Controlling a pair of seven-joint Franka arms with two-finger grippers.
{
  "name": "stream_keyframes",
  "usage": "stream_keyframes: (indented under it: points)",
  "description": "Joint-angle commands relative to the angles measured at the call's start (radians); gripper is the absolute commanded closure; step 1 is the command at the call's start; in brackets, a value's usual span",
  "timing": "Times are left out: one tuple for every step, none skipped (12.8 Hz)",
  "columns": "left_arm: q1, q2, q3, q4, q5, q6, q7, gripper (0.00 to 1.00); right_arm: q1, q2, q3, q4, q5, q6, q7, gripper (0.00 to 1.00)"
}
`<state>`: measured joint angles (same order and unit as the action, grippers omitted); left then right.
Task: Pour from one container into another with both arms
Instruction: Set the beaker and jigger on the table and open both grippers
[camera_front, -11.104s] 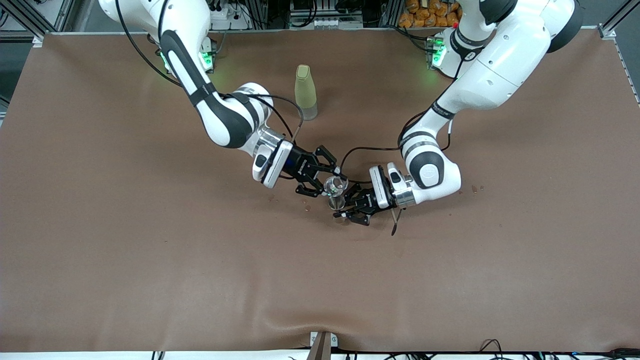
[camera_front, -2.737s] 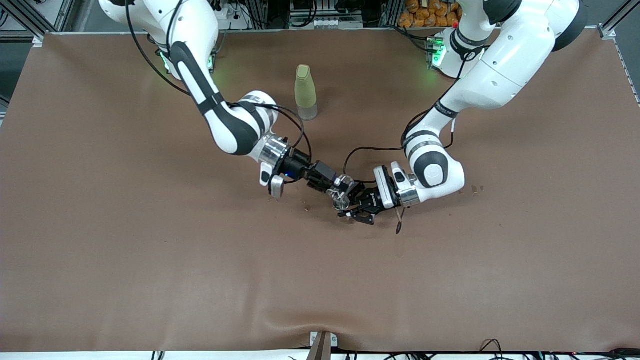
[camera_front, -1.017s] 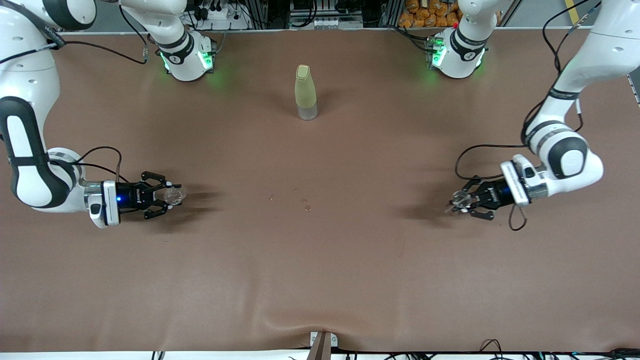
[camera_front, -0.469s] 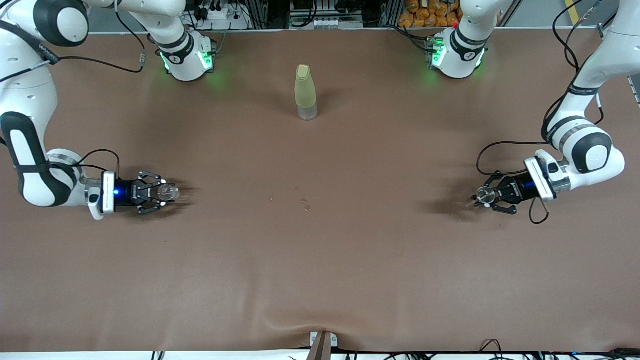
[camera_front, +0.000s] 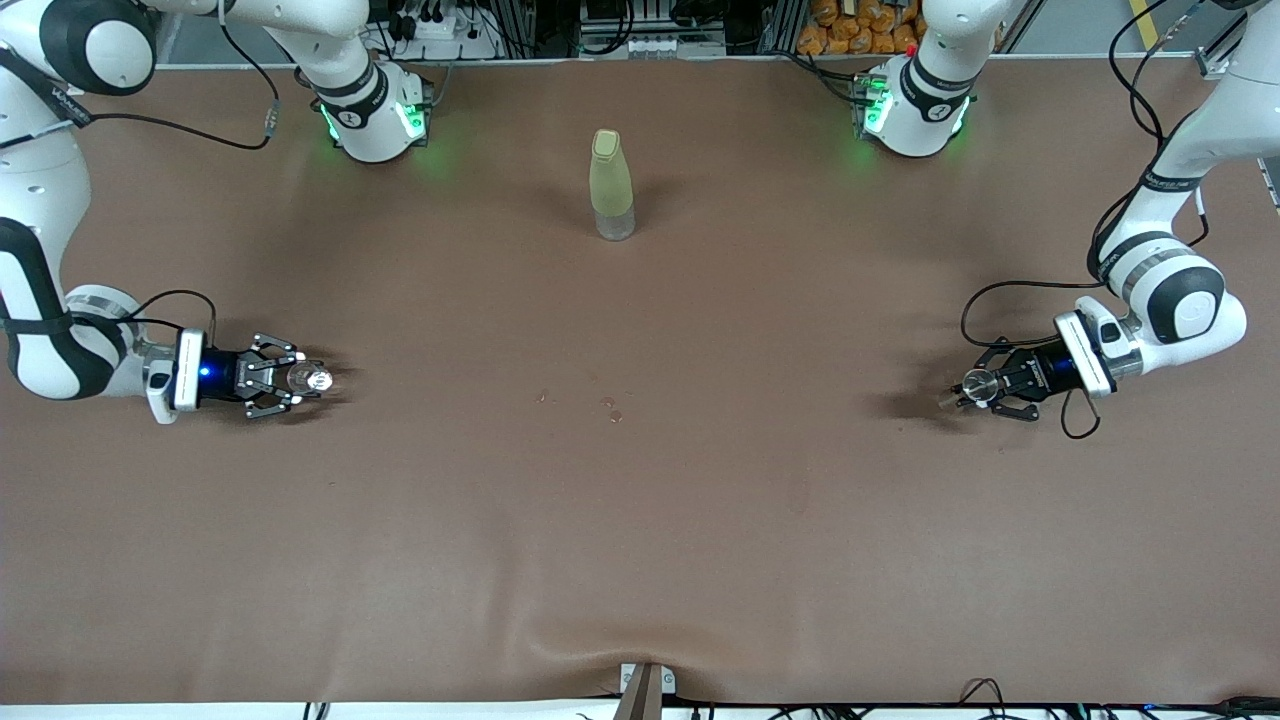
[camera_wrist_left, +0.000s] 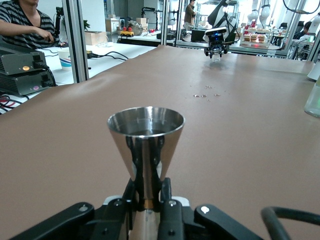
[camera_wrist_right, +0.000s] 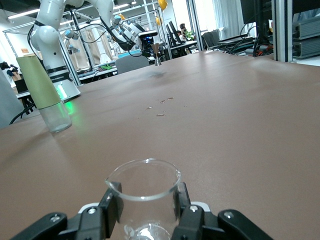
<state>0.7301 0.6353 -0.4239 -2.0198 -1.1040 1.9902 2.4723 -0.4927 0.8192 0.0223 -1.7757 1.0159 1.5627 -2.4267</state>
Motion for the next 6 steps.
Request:
stream_keyframes:
  points:
    - [0.035,0.032,-0.007,-0.002,0.019,-0.019,0.071,1.0,-0.032,0.043,0.019,0.016,-0.02,-0.009,-0.032,0.84]
    - [0.038,0.037,-0.001,-0.003,0.019,-0.019,0.082,1.0,-0.036,0.044,0.019,0.016,-0.02,-0.009,-0.035,0.84]
    - [0.04,0.044,0.005,-0.005,0.019,-0.019,0.086,1.0,-0.038,0.044,0.019,0.016,-0.02,-0.01,-0.034,0.81]
    - [0.046,0.052,0.011,-0.005,0.019,-0.021,0.088,1.0,-0.038,0.043,0.019,0.016,-0.02,-0.018,-0.029,0.74]
    - [0.055,0.06,0.019,-0.005,0.019,-0.03,0.088,1.0,-0.038,0.044,0.019,0.016,-0.02,-0.03,-0.022,0.57]
    - [0.057,0.064,0.02,-0.005,0.019,-0.031,0.088,1.0,-0.037,0.044,0.019,0.016,-0.02,-0.033,-0.022,0.5]
